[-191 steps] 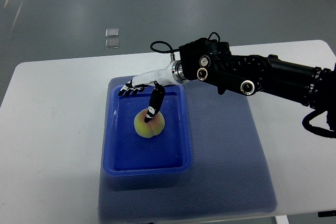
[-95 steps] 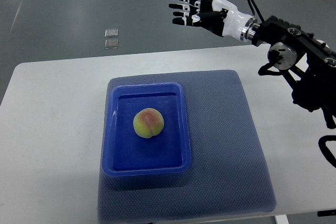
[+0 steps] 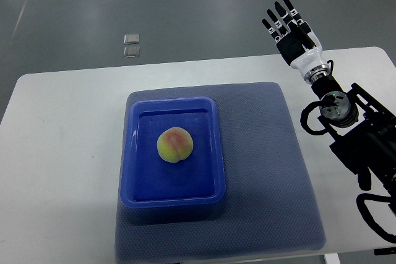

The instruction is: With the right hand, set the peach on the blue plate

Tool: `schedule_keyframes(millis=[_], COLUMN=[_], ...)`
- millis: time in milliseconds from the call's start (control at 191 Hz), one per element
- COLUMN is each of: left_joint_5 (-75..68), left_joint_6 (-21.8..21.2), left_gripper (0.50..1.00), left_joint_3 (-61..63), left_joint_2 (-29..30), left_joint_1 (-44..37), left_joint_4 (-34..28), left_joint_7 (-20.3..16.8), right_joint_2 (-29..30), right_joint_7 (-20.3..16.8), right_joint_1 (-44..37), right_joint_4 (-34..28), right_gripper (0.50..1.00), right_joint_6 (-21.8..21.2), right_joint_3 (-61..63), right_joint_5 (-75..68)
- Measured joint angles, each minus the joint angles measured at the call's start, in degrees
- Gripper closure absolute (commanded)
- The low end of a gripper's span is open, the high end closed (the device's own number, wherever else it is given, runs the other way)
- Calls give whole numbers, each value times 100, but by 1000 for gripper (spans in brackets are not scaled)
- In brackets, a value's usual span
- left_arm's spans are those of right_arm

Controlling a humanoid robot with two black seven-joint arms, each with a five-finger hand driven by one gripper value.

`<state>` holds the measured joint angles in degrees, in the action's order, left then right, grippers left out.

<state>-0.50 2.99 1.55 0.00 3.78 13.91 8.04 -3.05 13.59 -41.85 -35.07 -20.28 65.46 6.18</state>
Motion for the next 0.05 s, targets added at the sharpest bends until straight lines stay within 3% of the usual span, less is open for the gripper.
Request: schedule_keyframes(millis=[52], left_joint_5=[0], left_joint_6=[0], left_gripper=[500], left_joint_3=[0], left_joint_2=[0], left_joint_1=[0], left_joint_4=[10], left_joint_7=[0], right_joint_2=[25], right_joint_7=[1], right_joint_1=[0], right_joint_4=[19], right_gripper=[570], right_joint_6=[-2], right_joint_3=[-4], right_joint_5=[-18])
